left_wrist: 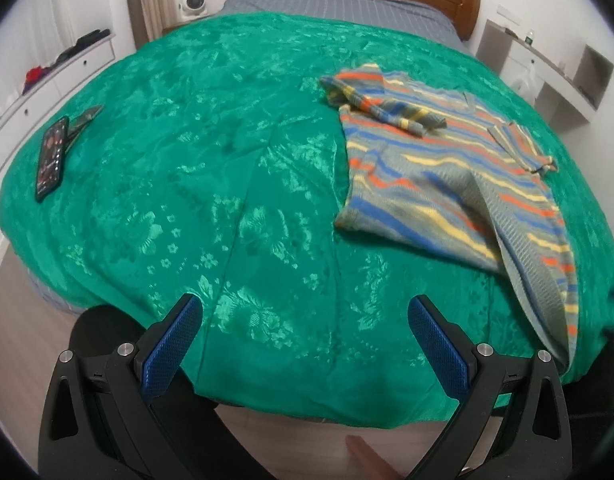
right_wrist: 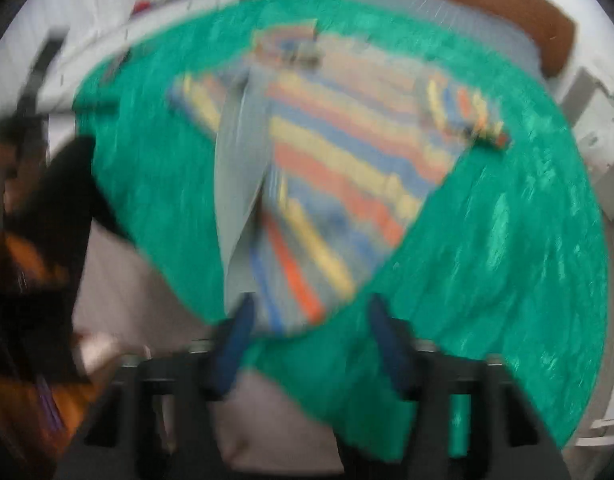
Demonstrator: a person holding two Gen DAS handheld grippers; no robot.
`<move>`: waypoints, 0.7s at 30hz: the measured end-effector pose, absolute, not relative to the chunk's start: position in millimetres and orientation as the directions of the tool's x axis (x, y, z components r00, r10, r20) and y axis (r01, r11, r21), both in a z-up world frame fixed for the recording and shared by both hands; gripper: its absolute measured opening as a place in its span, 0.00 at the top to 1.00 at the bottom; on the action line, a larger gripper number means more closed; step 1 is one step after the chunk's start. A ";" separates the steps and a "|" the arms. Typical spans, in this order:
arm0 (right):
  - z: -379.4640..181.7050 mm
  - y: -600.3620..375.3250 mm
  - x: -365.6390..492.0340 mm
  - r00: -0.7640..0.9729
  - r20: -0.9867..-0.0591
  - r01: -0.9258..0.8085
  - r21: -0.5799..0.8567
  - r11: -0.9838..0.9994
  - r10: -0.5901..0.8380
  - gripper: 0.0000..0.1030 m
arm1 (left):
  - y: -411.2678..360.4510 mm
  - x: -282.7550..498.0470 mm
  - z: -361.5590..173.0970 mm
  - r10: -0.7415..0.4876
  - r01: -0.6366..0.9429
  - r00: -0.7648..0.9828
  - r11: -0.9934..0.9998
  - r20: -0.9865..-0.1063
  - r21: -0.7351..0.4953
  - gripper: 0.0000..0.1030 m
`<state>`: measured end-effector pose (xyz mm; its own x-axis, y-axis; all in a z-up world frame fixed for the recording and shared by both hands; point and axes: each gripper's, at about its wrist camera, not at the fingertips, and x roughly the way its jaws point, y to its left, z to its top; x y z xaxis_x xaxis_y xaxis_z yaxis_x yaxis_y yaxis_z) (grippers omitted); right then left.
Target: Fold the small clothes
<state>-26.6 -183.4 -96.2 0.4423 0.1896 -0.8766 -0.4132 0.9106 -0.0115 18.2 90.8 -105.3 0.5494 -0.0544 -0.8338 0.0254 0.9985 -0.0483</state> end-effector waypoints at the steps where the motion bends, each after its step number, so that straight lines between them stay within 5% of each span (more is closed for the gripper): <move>1: -85.6 -179.5 -19.6 0.470 -0.855 -0.408 0.009 0.913 0.219 0.33 | 90.5 16.9 -107.0 -0.055 0.027 0.550 0.998 -0.833 -0.048 0.00; 6: -63.4 -126.2 58.3 0.465 -0.784 -0.458 0.185 0.870 0.412 0.26 | 90.7 10.1 -105.8 -0.061 0.028 0.547 0.998 -0.835 -0.054 0.00; 11: -112.1 -77.3 143.7 0.343 -0.802 -0.413 0.339 0.846 0.489 0.28 | 103.2 -2.7 -91.5 -0.031 0.007 0.573 0.999 -0.819 -0.033 0.00; 12: -125.5 -69.7 155.7 0.301 -0.808 -0.395 0.377 0.838 0.506 0.33 | 106.4 -4.5 -90.2 -0.025 0.002 0.574 1.000 -0.819 -0.029 0.00; 14: -140.3 -47.8 158.4 0.228 -0.814 -0.427 0.410 0.806 0.534 0.71 | 117.0 -8.6 -87.8 -0.001 -0.020 0.579 1.000 -0.815 -0.015 0.00; 21: -129.4 33.5 1.7 0.024 -0.860 -0.846 0.254 0.468 0.510 0.77 | 153.9 1.2 -90.9 -0.009 -0.113 0.581 0.989 -0.814 -0.091 0.00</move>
<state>1.7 33.5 -129.4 0.0242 0.5104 -0.8596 -0.8462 0.4683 0.2543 1.2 153.9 -90.9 0.5808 -0.0085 -0.8140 -0.1133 0.9894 -0.0912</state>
